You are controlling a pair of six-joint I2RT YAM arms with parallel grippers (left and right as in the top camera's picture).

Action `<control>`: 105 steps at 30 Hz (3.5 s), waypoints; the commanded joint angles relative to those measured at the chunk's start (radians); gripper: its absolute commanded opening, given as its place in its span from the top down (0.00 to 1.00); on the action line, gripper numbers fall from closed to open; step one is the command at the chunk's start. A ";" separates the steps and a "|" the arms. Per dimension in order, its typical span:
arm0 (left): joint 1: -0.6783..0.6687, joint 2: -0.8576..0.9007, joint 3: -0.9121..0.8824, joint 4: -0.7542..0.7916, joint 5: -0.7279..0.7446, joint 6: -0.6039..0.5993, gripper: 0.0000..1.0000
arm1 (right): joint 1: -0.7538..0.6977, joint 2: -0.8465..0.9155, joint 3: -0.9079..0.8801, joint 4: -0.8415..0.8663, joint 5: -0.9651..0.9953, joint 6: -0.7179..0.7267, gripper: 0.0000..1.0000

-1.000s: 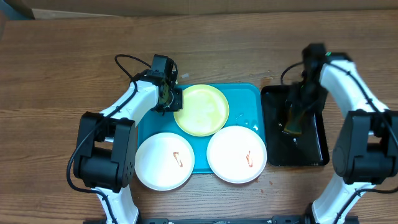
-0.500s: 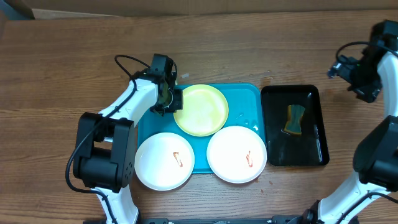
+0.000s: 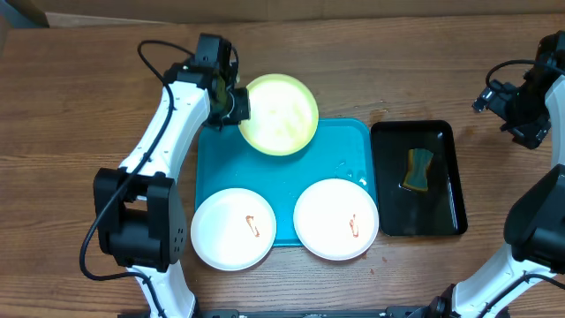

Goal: Clean dirty plates on tray and stack at the side
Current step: 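Return the sponge to the black tray and release it with right gripper, then carry the yellow plate left off the tray and set it on the table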

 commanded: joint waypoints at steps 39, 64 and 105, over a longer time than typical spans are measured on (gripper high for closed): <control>-0.919 -0.016 0.123 0.289 -1.019 0.190 0.96 | 0.001 -0.014 0.012 0.002 -0.001 0.000 0.00; -1.015 -0.017 0.123 0.333 -1.207 0.102 0.96 | 0.001 -0.014 0.012 0.002 -0.001 0.000 0.00; 0.785 -0.017 -0.014 -0.136 0.130 -0.119 0.96 | 0.001 -0.014 0.012 0.002 -0.001 0.000 0.00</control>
